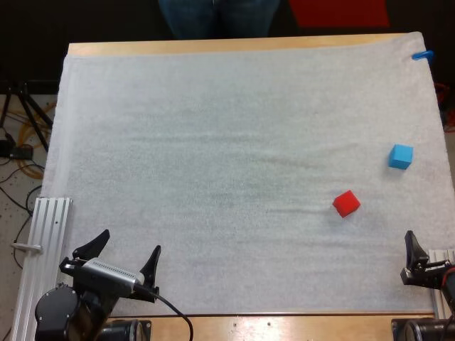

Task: Stack red cube on blue cube

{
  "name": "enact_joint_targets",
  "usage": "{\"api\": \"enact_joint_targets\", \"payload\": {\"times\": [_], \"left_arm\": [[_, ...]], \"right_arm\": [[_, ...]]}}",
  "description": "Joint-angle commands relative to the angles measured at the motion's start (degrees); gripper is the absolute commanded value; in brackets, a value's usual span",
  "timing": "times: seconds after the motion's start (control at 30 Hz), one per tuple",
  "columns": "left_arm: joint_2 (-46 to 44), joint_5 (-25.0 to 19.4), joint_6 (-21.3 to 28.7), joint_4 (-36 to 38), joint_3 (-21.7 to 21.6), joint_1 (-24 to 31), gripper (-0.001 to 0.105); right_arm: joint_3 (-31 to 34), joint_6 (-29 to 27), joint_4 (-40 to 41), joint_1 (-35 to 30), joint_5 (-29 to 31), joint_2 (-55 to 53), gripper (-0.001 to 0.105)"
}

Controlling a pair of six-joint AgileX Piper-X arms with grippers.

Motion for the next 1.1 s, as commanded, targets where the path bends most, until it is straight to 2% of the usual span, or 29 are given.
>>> {"api": "enact_joint_targets", "payload": {"times": [0.0,0.6,0.7,0.9,1.07], "left_arm": [[-7.9,0.3,-0.7,-0.7,-0.2,0.0,0.087],[-7.9,0.3,-0.7,-0.7,-0.2,0.0,0.087],[-7.5,0.2,-2.4,-1.0,-0.2,-0.6,0.087],[-5.3,0.2,-3.5,-1.9,-1.1,-4.5,0.087],[0.0,0.2,-3.5,-1.9,-5.5,-9.7,0.087]], "right_arm": [[-0.2,0.0,-0.4,0.1,-0.2,-2.2,0.085],[-0.2,0.0,-0.4,0.1,-0.3,-2.2,0.085],[-0.2,0.0,-0.4,0.1,-0.3,-2.2,0.085],[-1.8,0.0,-0.1,0.1,-1.5,1.1,0.085],[-7.0,-1.1,2.7,0.1,-2.7,8.1,0.085]]}}
